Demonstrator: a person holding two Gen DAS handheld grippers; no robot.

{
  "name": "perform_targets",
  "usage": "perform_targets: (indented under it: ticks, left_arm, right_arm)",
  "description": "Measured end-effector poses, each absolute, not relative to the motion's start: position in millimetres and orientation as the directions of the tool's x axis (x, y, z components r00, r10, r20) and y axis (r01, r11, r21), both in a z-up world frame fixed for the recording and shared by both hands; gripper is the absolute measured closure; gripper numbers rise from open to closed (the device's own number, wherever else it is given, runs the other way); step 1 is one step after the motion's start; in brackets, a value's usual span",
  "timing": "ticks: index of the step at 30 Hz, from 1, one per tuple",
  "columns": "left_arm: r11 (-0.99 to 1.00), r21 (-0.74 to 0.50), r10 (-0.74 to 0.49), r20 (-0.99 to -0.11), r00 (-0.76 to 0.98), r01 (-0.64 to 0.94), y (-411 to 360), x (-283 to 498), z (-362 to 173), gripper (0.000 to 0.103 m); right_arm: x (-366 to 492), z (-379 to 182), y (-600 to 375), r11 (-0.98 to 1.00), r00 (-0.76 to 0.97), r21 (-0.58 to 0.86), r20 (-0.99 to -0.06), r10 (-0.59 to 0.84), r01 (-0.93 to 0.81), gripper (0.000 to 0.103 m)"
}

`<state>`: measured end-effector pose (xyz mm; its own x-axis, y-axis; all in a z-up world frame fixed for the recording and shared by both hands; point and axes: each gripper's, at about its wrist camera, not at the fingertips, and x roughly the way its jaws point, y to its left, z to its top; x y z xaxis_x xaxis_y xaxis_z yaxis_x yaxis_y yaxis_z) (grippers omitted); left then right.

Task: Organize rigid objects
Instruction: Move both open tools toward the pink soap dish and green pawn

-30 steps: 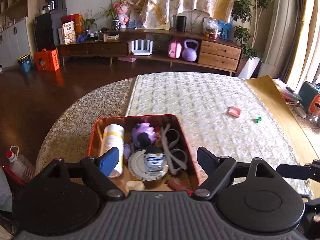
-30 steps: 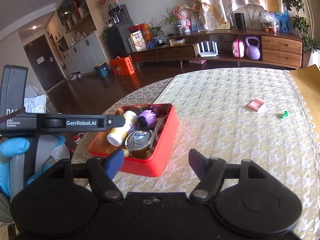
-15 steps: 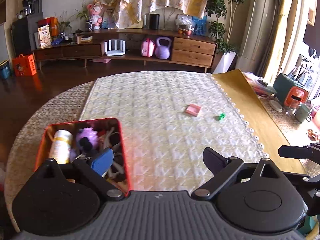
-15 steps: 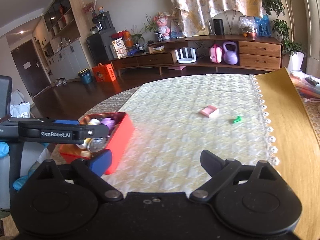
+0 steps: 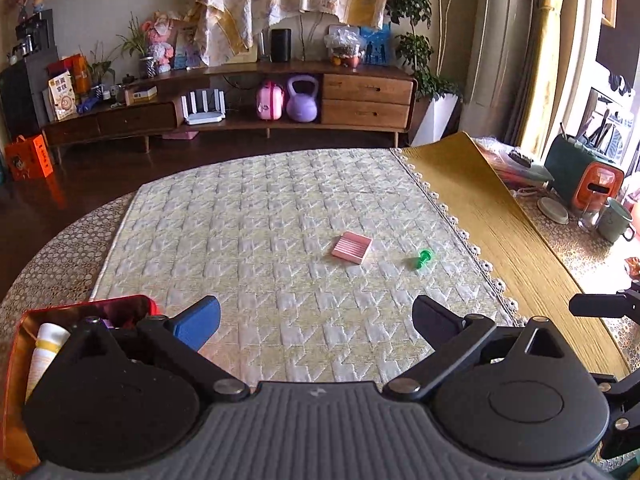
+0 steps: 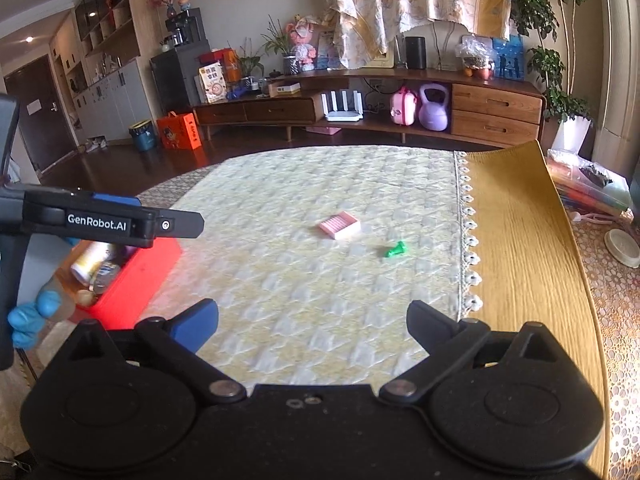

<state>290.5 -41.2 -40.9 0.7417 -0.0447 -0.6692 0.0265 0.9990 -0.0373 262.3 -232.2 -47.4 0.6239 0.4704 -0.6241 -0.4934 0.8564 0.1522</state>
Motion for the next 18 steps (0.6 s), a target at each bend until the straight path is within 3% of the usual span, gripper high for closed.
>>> perform_targets:
  ticks: [9, 18]
  left_arm:
    - [0.991, -0.038, -0.116, -0.708, 0.696, 0.127, -65.3, 362.3, -69.3, 0.0]
    - [0.998, -0.004, -0.051, -0.724, 0.688, 0.069, -75.9, 419.9, -104.5, 0.0]
  right_arm:
    - [320.7, -79.1, -242.3, 0.873, 0.622, 0.132, -0.652, 0.434, -0.47, 0.002]
    - [360.5, -105.9, -227.7, 0.861, 0.629, 0.038, -0.666, 0.4, -0.507, 0.006]
